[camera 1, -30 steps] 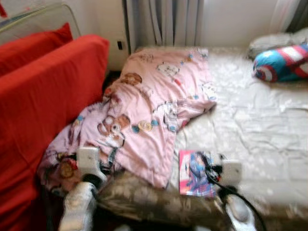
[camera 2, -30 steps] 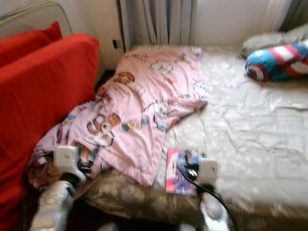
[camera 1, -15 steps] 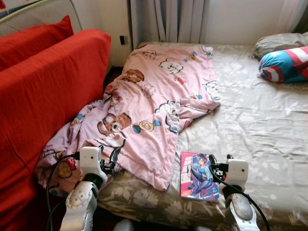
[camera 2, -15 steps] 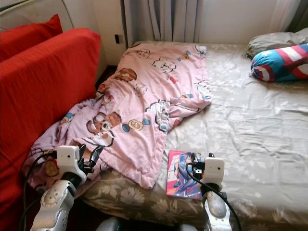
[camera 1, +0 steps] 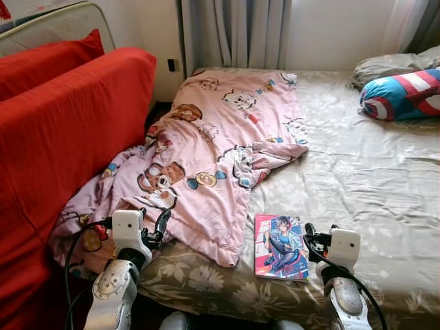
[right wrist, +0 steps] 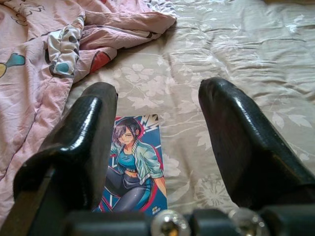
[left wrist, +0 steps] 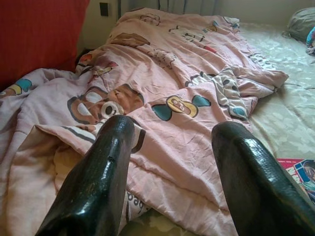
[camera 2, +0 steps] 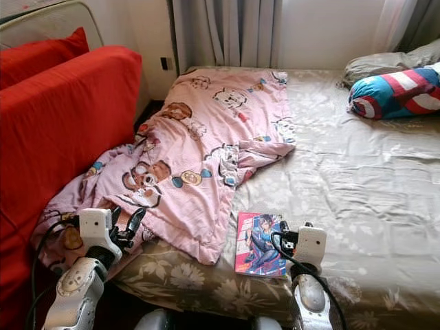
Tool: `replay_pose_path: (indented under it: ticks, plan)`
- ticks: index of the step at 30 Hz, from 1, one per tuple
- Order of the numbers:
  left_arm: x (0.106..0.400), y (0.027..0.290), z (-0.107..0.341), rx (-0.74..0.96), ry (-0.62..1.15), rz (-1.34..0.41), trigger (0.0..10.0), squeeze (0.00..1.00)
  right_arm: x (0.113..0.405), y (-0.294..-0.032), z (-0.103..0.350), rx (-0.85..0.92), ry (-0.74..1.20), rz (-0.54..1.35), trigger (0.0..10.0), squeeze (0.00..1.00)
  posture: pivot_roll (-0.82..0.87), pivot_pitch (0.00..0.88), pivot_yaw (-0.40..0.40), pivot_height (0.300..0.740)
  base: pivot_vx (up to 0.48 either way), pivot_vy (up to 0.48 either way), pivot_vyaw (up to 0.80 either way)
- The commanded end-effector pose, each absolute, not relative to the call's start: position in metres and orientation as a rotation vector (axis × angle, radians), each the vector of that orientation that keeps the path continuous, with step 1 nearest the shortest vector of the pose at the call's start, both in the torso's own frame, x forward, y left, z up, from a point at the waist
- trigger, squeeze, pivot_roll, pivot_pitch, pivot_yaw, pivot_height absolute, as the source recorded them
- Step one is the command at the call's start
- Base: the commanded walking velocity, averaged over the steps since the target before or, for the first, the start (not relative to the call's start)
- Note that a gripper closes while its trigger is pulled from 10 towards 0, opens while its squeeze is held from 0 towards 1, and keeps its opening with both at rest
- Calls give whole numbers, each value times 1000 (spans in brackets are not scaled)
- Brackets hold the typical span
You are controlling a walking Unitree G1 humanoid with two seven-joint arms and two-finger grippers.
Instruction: Clean up the room
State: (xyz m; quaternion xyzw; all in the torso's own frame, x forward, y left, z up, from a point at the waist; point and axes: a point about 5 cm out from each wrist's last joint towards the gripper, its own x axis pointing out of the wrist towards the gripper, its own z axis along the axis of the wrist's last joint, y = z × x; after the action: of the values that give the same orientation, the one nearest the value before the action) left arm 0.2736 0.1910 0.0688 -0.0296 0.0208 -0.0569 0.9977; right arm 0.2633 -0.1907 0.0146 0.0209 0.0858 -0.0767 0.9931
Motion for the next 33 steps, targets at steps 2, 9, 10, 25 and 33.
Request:
replay_pose_path:
  ticks: [2,9,10,25,33]
  plan:
    - [273,195,69,-55,41,-109,10000,0,265,-193,13,34,200,-161,10000,0,-15,33,23,636,0,0,0]
    - [272,195,67,-51,48,-106,10000,0,265,-193,12,33,192,-163,10000,0,-13,40,22,621,0,0,0]
    - [272,195,67,-51,49,-106,10000,0,265,-192,13,32,192,-161,10000,0,-10,40,22,621,0,0,0]
    - [270,198,69,-45,47,-93,10000,0,278,-197,11,71,252,-213,10000,0,11,54,24,621,0,0,0]
    - [274,204,76,-32,30,-75,10000,0,280,-207,0,181,362,-304,10000,0,41,106,44,621,0,0,0]
